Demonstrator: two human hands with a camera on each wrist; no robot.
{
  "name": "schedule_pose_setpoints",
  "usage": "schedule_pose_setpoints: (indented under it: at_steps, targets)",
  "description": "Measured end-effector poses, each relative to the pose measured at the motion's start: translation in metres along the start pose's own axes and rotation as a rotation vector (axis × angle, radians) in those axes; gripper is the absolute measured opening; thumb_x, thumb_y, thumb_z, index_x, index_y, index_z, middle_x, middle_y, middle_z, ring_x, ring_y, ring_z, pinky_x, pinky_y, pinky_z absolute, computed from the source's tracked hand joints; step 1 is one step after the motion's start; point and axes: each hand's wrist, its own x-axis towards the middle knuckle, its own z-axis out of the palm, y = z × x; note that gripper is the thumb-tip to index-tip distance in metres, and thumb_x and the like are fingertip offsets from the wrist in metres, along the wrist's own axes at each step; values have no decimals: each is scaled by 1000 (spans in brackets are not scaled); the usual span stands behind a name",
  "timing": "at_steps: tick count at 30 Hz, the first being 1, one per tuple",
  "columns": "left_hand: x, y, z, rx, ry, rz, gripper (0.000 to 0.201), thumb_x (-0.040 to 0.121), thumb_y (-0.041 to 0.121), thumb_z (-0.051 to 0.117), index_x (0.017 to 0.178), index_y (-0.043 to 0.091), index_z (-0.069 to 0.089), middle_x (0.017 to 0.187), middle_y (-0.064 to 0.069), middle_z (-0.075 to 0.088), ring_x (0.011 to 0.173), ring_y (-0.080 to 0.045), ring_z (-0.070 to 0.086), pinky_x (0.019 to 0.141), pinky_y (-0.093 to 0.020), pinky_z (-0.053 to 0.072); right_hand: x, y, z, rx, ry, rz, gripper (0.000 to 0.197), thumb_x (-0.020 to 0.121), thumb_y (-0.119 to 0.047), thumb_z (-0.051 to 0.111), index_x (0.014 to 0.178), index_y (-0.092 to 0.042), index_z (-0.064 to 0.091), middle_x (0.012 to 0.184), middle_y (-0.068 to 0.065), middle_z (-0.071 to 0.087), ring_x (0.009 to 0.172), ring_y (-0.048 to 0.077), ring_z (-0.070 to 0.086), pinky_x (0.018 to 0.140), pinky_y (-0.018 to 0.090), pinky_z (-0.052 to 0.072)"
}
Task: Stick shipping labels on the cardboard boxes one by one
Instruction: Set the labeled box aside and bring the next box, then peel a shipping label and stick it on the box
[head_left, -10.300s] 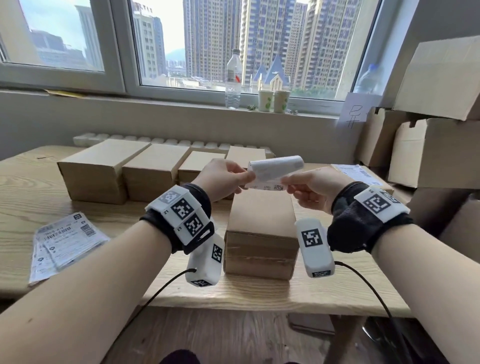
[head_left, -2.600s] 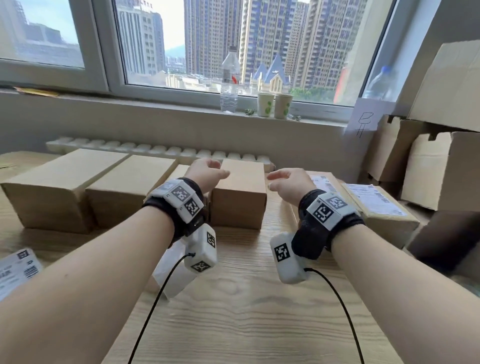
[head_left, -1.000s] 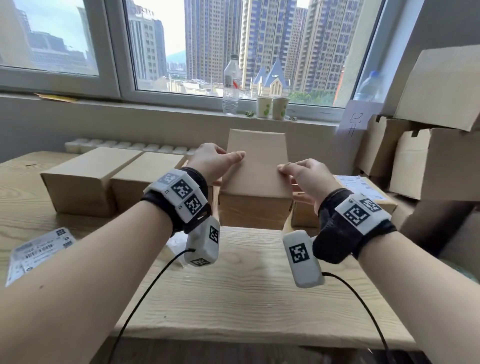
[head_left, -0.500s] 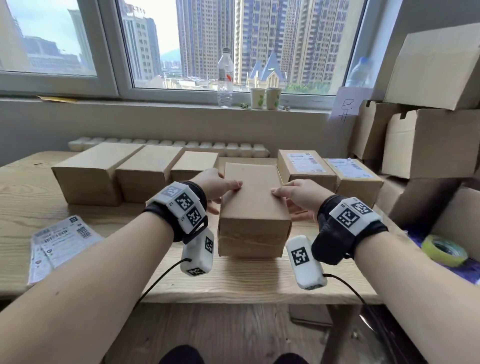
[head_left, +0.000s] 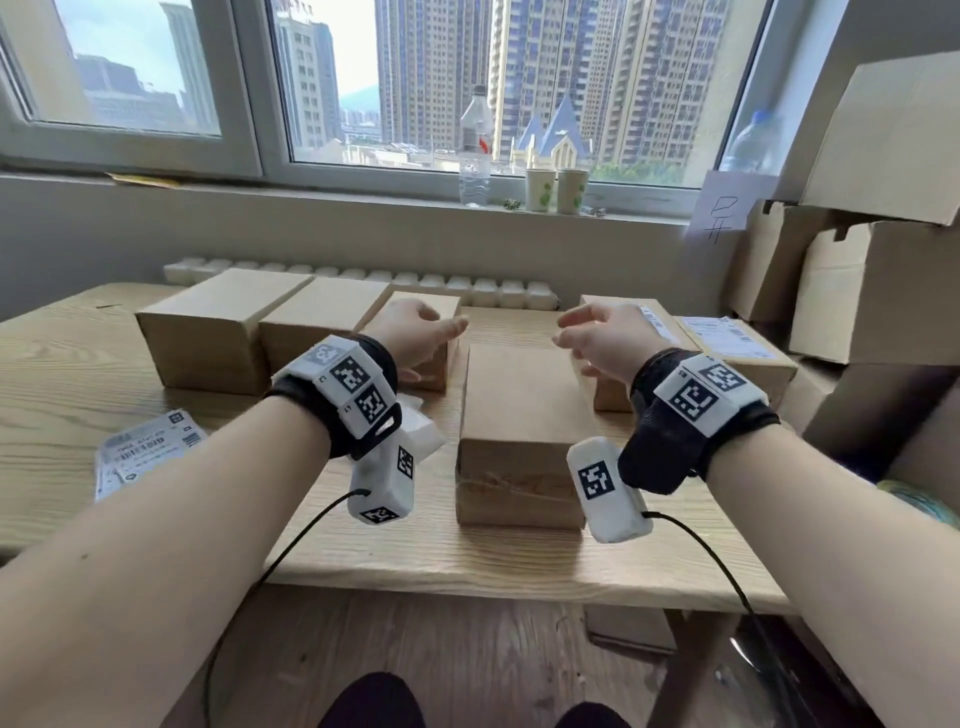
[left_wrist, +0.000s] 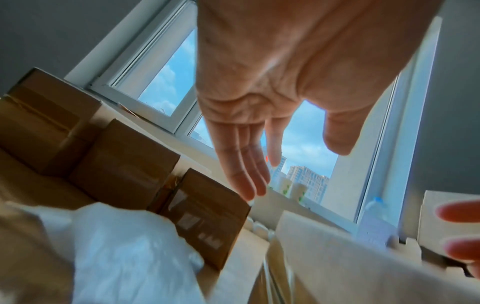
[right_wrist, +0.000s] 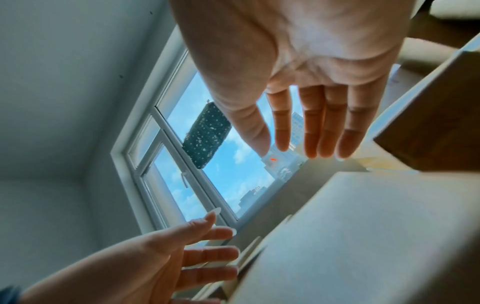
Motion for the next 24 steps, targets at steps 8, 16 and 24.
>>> schedule_pose_setpoints:
  at_steps: [8,16,24]
  targets:
    - [-3,-27,-82,45,188,57,30,85,35,65,107,15,64,97,-2,64,94,-17,61,82,-31,49,-7,-60,88,39,-205,-150,10,85,-9,62,89,-14,70,86,1,64,83,13,59,80,29,54]
    - [-16,-118,-158,19,320,-161,16,82,33,67,92,21,66,93,-4,64,88,-16,56,78,-25,40,-9,-94,186,-19,-368,-158,18,84,-10,61,71,-22,66,81,0,64,83,14,61,80,29,56]
    - [-35,-196,-188,-88,320,-389,16,86,30,63,98,19,61,106,-5,60,102,-22,55,78,-35,50,-14,-96,259,-92,-607,81,20,87,-9,58,105,-2,66,89,11,63,72,21,63,75,35,56]
